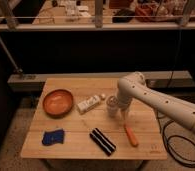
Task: Pick up the ceramic cup
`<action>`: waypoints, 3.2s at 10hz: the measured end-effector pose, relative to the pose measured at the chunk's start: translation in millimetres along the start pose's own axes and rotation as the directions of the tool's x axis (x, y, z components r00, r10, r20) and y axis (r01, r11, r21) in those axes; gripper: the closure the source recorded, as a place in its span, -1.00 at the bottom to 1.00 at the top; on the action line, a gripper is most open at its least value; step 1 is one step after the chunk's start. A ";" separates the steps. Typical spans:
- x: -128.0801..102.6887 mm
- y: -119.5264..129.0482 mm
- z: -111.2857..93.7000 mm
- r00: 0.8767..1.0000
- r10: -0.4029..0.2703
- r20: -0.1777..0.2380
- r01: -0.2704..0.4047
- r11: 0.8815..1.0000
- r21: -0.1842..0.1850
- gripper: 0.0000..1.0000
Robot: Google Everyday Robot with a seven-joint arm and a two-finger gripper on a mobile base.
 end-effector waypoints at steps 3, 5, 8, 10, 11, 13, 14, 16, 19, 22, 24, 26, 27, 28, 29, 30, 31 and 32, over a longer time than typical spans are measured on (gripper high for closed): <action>-1.8 0.4 1.0 1.000 0.001 0.005 -0.001 1.000 -0.002 -0.53; -3.6 -0.7 1.2 1.000 0.001 0.009 -0.001 1.000 -0.004 -0.51; -5.9 -1.5 0.9 1.000 0.001 0.014 -0.001 1.000 -0.004 -0.32; -7.8 -2.2 0.2 1.000 -0.001 0.017 0.001 1.000 -0.005 -0.27; -8.1 -2.3 0.1 1.000 0.000 0.017 0.000 1.000 -0.005 -0.27; -10.7 -3.6 -2.5 1.000 -0.004 0.023 0.004 1.000 -0.003 -0.12; -12.2 -5.8 -7.4 1.000 -0.010 0.025 0.010 1.000 0.002 0.08; -13.8 -5.7 -9.9 0.999 -0.015 0.031 0.015 1.000 0.001 0.51; -17.1 -6.8 -22.4 0.999 -0.028 0.044 0.028 1.000 0.005 0.79; -17.8 -13.1 -50.0 0.998 -0.033 0.045 0.032 0.999 0.011 0.92; -20.3 -14.2 -55.5 0.998 -0.037 0.050 0.037 0.999 0.012 0.92; -21.6 -15.4 -63.0 0.998 -0.041 0.053 0.040 0.999 0.013 0.92; -21.4 -15.5 -64.5 0.998 -0.041 0.053 0.041 0.999 0.013 0.92; -21.4 -16.2 -67.7 0.998 -0.043 0.054 0.042 0.999 0.014 0.92; -22.7 -16.7 -69.5 0.997 -0.045 0.056 0.044 0.999 0.013 0.92; -23.5 -17.3 -72.1 0.997 -0.047 0.057 0.047 0.999 0.014 0.92; -24.1 -18.2 -75.0 0.997 -0.050 0.057 0.049 0.999 0.016 0.92; -24.7 -18.3 -78.1 0.997 -0.051 0.059 0.050 0.999 0.015 0.92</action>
